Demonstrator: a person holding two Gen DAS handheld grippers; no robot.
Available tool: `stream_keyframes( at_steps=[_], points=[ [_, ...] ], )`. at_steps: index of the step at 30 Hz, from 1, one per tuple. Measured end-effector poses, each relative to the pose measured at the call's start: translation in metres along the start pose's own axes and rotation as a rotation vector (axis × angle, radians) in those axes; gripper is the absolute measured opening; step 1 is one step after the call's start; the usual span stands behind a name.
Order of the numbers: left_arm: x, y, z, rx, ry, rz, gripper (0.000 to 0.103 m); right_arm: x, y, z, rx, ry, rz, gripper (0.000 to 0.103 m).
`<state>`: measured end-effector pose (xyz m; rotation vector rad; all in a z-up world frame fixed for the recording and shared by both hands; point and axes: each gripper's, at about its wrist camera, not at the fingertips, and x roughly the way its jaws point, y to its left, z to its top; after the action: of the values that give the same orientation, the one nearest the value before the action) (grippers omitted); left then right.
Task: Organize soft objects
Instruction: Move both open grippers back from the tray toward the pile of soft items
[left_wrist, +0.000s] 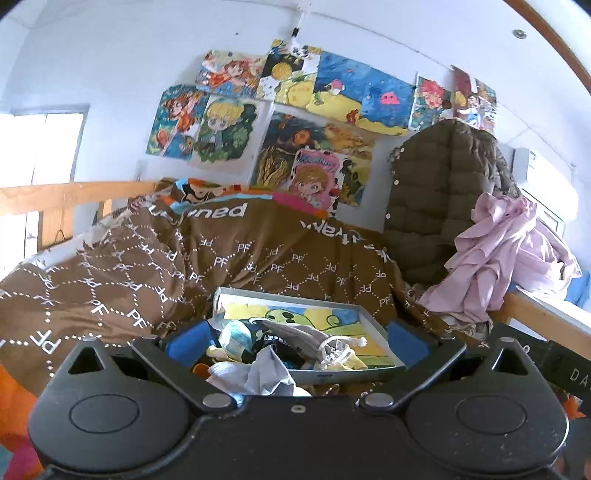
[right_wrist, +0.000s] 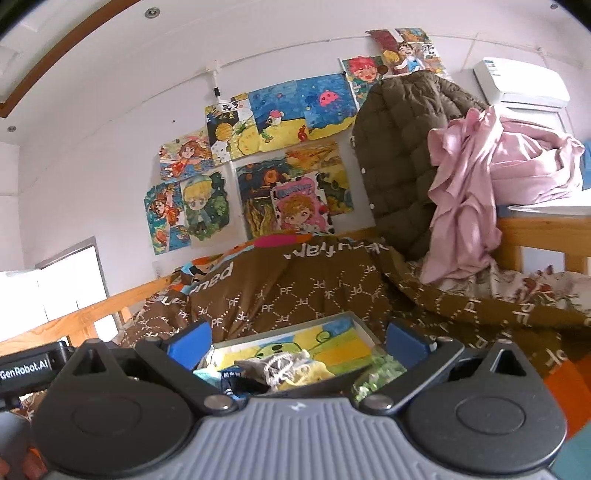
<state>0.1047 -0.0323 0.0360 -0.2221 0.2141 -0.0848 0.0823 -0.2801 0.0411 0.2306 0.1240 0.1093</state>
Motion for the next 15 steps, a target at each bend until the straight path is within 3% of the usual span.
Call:
stream_keyframes(
  at_steps=[9, 15],
  points=[
    [-0.023, 0.007, -0.013, 0.033, -0.013, -0.028, 0.102, -0.020, 0.014, -0.013, -0.040, 0.040, -0.037, 0.103],
    [-0.024, 0.011, -0.027, 0.044, 0.031, -0.036, 0.102, -0.025, 0.017, -0.024, -0.051, 0.071, -0.071, 0.103]
  ],
)
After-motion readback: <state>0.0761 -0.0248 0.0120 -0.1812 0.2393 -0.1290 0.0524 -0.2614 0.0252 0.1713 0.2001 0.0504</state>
